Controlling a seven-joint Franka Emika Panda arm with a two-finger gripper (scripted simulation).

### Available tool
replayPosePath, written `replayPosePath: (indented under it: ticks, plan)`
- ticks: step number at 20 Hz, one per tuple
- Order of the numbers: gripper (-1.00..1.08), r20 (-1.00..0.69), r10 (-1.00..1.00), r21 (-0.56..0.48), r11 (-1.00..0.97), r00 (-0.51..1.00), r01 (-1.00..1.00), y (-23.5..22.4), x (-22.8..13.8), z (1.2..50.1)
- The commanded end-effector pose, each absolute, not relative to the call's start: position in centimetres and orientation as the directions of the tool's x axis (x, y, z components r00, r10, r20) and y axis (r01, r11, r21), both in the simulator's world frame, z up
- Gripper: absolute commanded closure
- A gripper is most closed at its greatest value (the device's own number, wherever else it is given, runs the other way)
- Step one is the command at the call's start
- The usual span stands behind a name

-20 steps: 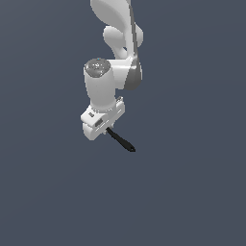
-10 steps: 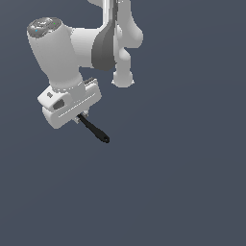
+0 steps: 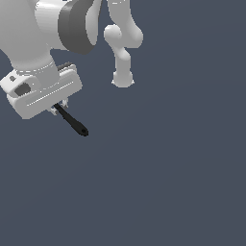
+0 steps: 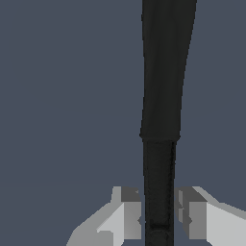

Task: Pick up the object and move it to a goal position.

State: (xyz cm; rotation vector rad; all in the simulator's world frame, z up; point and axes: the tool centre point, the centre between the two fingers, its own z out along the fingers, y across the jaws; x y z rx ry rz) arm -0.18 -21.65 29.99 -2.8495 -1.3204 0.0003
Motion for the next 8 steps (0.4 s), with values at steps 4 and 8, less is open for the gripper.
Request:
replayPosePath:
  ticks: [4, 8]
  plan:
    - [1.08, 0.0, 0.764, 0.0, -0.646, 0.646, 0.764, -22.86, 0.14, 31.24]
    - [1.08, 0.0, 0.764, 0.0, -0.646, 0.646, 0.764, -23.07, 0.21, 31.43]
